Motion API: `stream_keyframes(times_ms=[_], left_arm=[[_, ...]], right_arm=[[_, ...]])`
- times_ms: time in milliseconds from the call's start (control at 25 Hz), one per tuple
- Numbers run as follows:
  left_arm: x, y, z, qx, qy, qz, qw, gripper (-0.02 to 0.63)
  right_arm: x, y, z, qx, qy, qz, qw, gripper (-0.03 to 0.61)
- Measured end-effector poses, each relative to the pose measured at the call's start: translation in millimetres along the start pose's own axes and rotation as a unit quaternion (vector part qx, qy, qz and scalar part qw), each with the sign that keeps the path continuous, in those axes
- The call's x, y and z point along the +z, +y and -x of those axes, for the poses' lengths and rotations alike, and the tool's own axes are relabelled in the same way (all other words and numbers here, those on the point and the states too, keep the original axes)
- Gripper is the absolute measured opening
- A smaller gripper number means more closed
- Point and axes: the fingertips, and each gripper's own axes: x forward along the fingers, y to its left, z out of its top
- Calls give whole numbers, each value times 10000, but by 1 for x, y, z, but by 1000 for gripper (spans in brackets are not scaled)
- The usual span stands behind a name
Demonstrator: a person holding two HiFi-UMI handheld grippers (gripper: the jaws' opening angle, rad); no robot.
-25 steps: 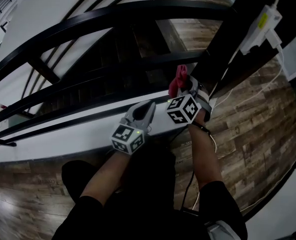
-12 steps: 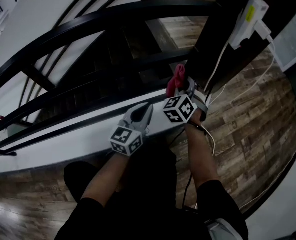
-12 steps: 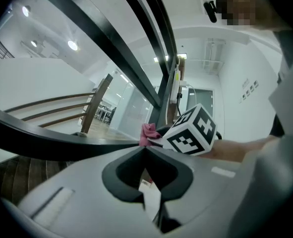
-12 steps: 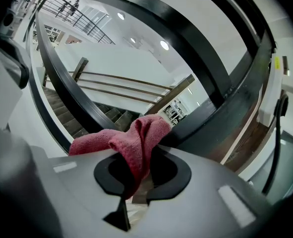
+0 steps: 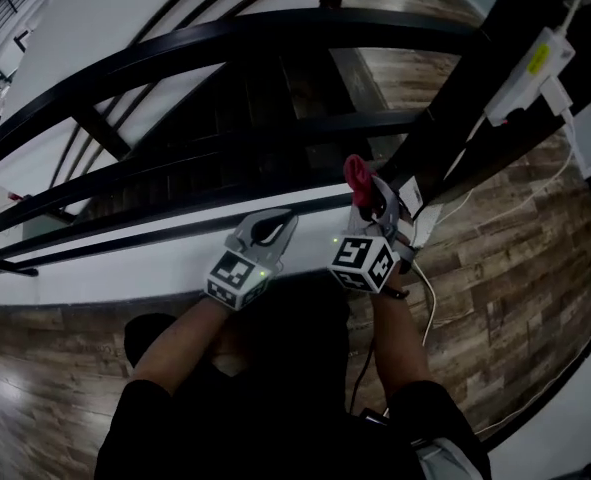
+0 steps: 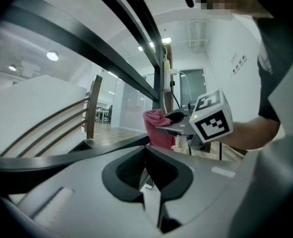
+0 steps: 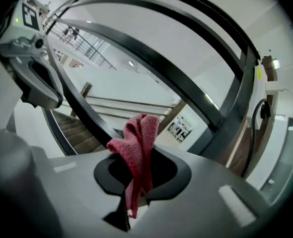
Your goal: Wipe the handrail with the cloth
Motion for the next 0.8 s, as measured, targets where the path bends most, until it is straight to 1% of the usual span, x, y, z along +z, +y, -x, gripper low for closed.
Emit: stream_keyframes(times_ms=[40, 80, 160, 200, 280, 360, 440, 480, 560, 680, 800], left_arm=[[2, 5, 10, 34, 35, -56, 10000, -2], [3, 14, 23, 140, 66, -19, 9999, -2], [4, 38, 51, 520, 128, 163, 9984, -2], [5, 51, 68, 728, 181, 184, 9970, -2], [6, 74, 103, 1066, 347, -37, 9937, -2], [8, 91, 142, 1307, 483, -268, 9899, -2], [7, 106, 186, 1595, 474, -328, 9855, -2], [4, 115, 210, 1809, 460, -345, 9818, -2], [-4, 137, 263, 2321, 435, -352, 9711, -2], [-18, 176, 344, 3017, 277, -135, 9529, -2], [-26, 210, 419, 3465, 55, 59, 9380, -2]], right_arm=[[15, 11, 5, 138, -255, -38, 9996, 46], [31, 21, 9, 280, -503, -49, 9983, 46], [61, 45, 18, 608, -959, -57, 9935, 46], [77, 58, 22, 797, -1186, -91, 9897, 46], [110, 87, 31, 1200, -1619, -150, 9794, 46], [143, 118, 43, 1588, -1991, -140, 9669, 46], [174, 149, 59, 1954, -2333, -131, 9525, 46], [188, 166, 69, 2130, -2490, -103, 9447, 46], [217, 203, 87, 2420, -2775, 40, 9298, 46], [258, 262, 106, 2742, -3079, 262, 9107, 46], [297, 318, 123, 2987, -3327, 466, 8933, 46]])
